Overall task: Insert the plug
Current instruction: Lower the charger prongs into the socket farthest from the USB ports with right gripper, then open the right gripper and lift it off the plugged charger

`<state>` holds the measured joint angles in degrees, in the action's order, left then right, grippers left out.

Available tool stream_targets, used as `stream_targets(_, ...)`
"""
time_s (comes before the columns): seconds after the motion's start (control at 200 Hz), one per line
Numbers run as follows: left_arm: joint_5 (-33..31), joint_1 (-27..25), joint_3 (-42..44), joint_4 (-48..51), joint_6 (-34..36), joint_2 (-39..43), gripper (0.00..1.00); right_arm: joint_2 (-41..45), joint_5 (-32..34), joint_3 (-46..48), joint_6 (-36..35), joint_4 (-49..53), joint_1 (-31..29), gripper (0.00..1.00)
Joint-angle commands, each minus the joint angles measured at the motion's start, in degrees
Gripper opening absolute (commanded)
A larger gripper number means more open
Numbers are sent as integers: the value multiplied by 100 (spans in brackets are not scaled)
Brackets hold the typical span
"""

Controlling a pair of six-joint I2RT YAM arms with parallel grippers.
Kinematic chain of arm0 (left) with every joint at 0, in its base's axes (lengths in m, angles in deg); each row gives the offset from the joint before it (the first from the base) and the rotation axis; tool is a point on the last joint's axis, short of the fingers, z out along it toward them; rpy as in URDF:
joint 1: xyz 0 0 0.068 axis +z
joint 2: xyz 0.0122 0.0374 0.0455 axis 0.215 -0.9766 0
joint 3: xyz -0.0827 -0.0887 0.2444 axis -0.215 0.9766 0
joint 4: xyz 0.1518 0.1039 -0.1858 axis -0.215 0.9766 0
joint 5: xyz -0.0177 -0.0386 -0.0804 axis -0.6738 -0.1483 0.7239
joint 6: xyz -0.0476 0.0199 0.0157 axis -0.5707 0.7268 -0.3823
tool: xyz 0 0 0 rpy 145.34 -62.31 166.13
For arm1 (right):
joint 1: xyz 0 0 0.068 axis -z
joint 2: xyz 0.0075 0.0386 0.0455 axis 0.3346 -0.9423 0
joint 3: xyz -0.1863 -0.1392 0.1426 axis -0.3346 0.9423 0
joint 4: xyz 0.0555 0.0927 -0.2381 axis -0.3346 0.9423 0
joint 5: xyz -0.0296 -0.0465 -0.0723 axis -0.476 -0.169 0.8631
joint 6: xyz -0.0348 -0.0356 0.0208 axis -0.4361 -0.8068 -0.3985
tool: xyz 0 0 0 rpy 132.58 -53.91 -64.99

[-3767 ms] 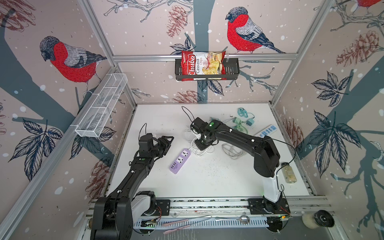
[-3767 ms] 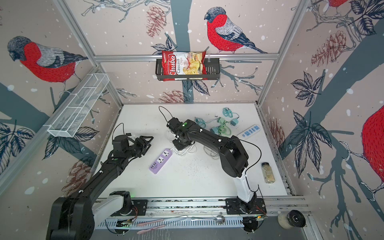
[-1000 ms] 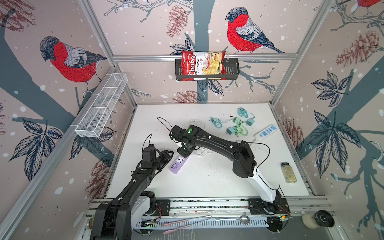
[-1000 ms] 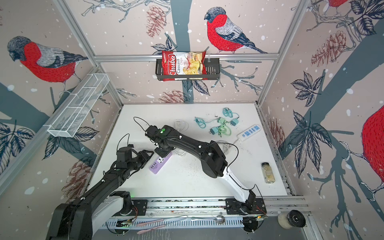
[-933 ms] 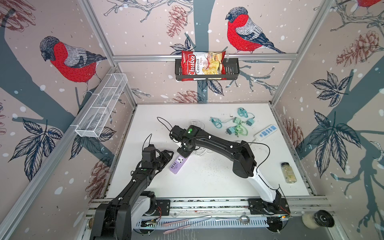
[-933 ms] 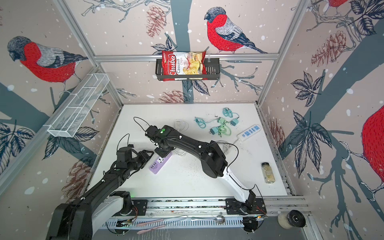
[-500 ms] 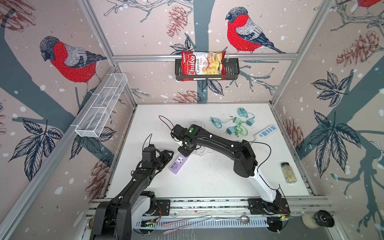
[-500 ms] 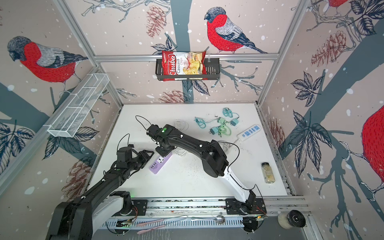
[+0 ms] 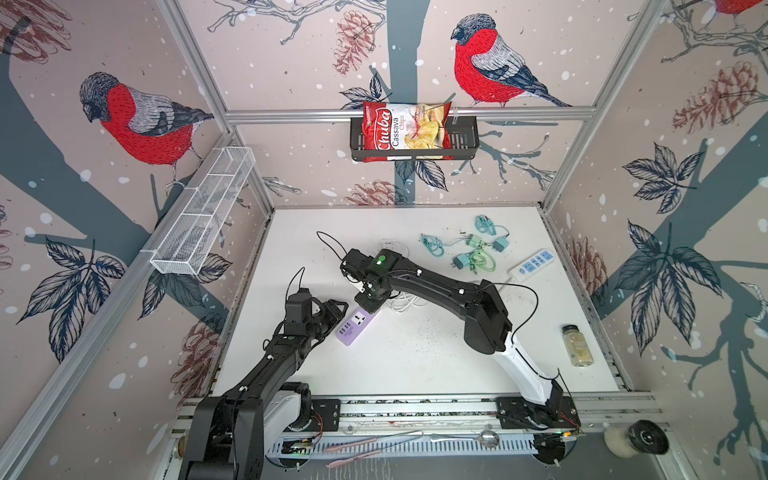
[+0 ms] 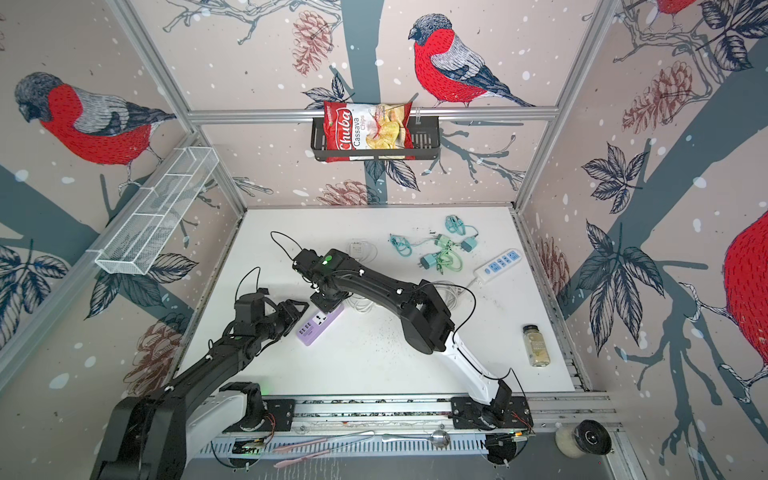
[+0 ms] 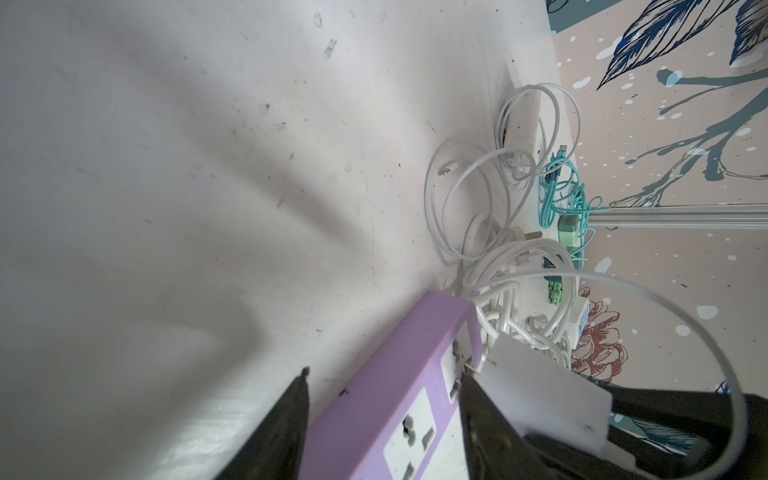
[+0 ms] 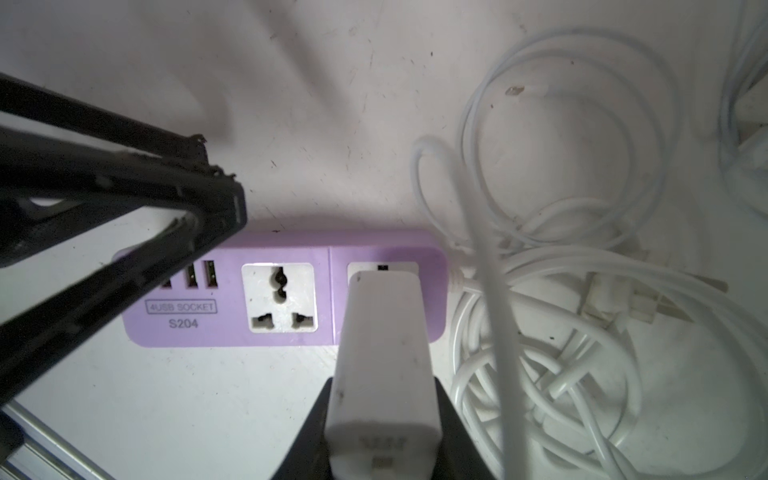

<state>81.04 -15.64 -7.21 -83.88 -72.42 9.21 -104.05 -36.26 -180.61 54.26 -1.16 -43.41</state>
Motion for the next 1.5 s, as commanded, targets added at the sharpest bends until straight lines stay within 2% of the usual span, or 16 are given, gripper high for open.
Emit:
stream_targets(0.0, 120, -12, 57, -173, 80, 20, 57, -396, -66, -231, 304, 227, -35, 0)
stream_targets(0.2, 149, -12, 61, -92, 86, 119, 56, -715, 39, -286, 583, 357, -105, 0)
stream_targets(0.35, 26, -12, 24, 48, 97, 267, 57, -159, 114, 630, 841, -177, -133, 0)
stream_targets(0.565, -31, 32, -153, 241, 161, 258, 57, 88, 274, 973, 1160, -555, -142, 2)
stream_targets(0.695, -97, 56, -294, 411, 192, 330, 61, -1, 442, 783, 1252, -576, -122, 12)
stream_targets(0.895, -518, 92, -525, 843, 417, 584, 67, 81, 456, 543, 1314, -698, -91, 37)
stream_targets(1.131, -791, 150, -544, 1063, 561, 922, 69, 330, 459, 514, 1305, -905, -85, 58)
stream_targets(1.346, -988, 169, -669, 1138, 641, 964, 71, 482, 564, 289, 1367, -781, -46, 67)
stream_targets(1.496, -1360, 172, -1201, 1502, 938, 729, 73, 1114, 627, 921, 1466, -965, 96, 69)
